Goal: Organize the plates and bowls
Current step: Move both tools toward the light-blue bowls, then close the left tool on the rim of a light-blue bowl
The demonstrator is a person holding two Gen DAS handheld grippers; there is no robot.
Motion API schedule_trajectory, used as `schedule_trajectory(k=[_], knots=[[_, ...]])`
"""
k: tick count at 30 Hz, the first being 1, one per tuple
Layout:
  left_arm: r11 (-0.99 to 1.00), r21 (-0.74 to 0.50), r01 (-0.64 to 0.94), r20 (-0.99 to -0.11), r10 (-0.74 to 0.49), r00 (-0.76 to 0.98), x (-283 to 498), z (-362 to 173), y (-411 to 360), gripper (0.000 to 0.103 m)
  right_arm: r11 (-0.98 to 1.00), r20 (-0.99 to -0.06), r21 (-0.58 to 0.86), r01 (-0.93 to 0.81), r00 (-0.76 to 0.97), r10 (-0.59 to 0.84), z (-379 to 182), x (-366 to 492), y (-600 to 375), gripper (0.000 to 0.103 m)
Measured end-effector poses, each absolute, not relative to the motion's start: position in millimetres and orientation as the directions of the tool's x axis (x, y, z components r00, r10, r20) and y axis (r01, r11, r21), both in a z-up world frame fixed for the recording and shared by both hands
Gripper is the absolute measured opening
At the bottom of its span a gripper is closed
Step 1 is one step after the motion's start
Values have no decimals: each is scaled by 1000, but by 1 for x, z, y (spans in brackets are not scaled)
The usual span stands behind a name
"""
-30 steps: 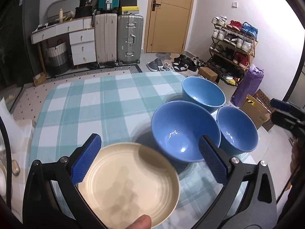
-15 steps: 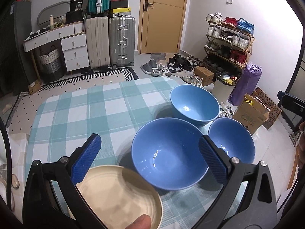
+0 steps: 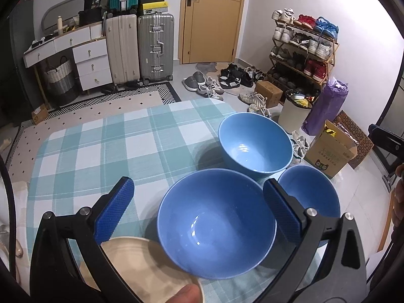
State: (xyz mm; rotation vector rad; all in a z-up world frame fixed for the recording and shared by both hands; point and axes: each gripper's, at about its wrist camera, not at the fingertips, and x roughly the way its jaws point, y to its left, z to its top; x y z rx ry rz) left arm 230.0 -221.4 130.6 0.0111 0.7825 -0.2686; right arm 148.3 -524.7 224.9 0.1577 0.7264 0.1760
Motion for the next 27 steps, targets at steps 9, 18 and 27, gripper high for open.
schedule_trajectory(k=[9, 18, 27], knots=[[962, -101, 252, -718, -246, 651, 263, 121, -241, 102, 976, -673, 204, -75, 713, 195, 211, 171, -533, 102], [961, -111, 251, -749, -247, 614, 304, 98, -257, 102, 976, -710, 212, -58, 677, 194, 186, 198, -534, 102], [963, -130, 238, -780, -247, 574, 345, 67, -265, 102, 975, -751, 216, -50, 630, 198, 155, 231, -532, 102]])
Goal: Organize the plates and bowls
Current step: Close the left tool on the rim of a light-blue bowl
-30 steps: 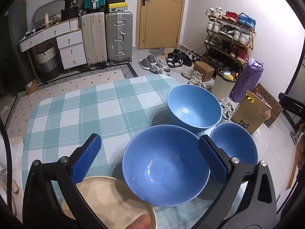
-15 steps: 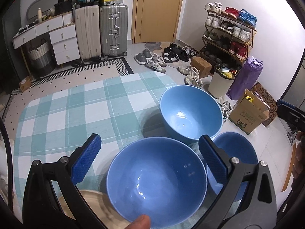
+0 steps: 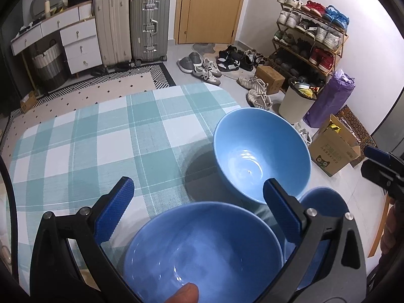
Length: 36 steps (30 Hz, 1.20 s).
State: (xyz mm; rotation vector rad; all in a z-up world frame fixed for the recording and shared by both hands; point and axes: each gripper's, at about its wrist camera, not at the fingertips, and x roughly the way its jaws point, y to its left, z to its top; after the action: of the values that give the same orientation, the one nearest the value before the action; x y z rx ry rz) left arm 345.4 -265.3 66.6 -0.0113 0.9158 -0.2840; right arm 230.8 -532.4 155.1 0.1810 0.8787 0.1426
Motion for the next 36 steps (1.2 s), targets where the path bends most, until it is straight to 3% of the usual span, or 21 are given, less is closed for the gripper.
schedule_trajectory(k=[7, 11, 26, 29, 36], knots=[[964, -131, 231, -796, -242, 555, 373, 47, -269, 102, 975, -775, 217, -50, 598, 203, 135, 252, -531, 96], [965, -126, 229, -806, -235, 544, 383, 37, -270, 102, 976, -792, 213, -51, 575, 203, 124, 265, -530, 86], [961, -137, 240, -832, -243, 499, 404, 12, -280, 100, 977, -834, 210, -39, 515, 200, 91, 299, -530, 80], [958, -146, 245, -835, -252, 489, 409, 7, -283, 95, 977, -842, 210, -30, 503, 196, 84, 304, -531, 78], [950, -160, 268, -844, -272, 461, 415, -3, -292, 73, 977, -850, 211, -12, 491, 190, 76, 311, -534, 65]])
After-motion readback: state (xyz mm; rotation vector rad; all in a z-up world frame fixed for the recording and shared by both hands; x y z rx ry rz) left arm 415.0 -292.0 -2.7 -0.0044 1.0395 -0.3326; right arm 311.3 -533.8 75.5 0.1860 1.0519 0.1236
